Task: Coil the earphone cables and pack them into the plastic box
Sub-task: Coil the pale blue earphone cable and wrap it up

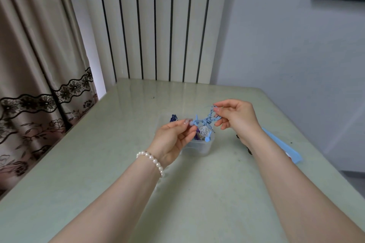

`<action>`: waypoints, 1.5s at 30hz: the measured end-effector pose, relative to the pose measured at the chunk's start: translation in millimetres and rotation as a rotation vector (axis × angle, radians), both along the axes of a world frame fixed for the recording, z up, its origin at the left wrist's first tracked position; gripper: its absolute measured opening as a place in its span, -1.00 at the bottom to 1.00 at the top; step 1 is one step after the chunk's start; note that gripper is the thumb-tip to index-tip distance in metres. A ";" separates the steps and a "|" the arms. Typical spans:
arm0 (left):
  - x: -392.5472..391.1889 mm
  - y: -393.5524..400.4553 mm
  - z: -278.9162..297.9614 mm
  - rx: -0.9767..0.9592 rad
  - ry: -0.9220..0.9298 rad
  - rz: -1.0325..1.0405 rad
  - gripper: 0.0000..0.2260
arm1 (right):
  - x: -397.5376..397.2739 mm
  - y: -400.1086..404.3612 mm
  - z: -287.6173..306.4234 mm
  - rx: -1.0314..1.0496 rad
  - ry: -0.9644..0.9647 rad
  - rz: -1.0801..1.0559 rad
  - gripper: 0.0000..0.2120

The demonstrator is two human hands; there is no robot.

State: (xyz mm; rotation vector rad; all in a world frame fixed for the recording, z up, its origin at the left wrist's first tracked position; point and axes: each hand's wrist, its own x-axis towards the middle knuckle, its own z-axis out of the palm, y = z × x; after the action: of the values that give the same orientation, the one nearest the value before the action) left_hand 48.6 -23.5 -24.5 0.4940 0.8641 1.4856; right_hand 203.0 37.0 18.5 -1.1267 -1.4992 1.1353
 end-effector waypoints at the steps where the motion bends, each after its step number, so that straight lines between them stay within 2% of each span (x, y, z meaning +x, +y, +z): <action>1: -0.2 -1.0 0.3 0.002 -0.008 -0.003 -0.86 | 0.5 0.1 -1.3 -0.007 0.007 -0.003 -0.90; 8: -0.2 -3.7 1.2 -0.015 -0.033 -0.002 -0.89 | 3.3 -1.1 -6.5 -0.050 0.053 0.042 -0.91; 20: -2.5 -2.8 0.5 -0.017 -0.053 0.051 -0.82 | 2.6 5.7 -14.3 -0.040 0.119 0.069 -0.87; 30: -2.4 -1.1 -5.5 -0.048 0.179 0.150 -0.90 | 0.2 11.7 -13.4 -0.014 0.145 0.048 -0.86; 35: -3.1 -0.8 -5.8 -0.028 0.089 0.136 -0.88 | 3.1 12.4 -12.0 -0.004 0.181 0.050 -0.85; 37: -2.4 -1.5 -5.3 -0.013 0.059 0.121 -0.87 | 3.1 10.1 -11.6 -0.004 0.137 0.067 -0.83; 41: 2.0 -4.8 -3.7 0.037 0.089 0.085 -0.86 | -3.5 1.5 -11.9 -0.019 -0.077 0.156 -0.71; 45: 6.8 -7.7 -3.9 0.110 0.192 0.093 -0.87 | -15.4 -11.3 -16.0 -0.074 -0.086 0.257 -0.83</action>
State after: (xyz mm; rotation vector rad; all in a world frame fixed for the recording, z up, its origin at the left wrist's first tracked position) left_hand 55.4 -31.3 -28.4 0.6947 0.9688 1.5950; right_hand 187.6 25.7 2.6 -1.0652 -1.7184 1.3397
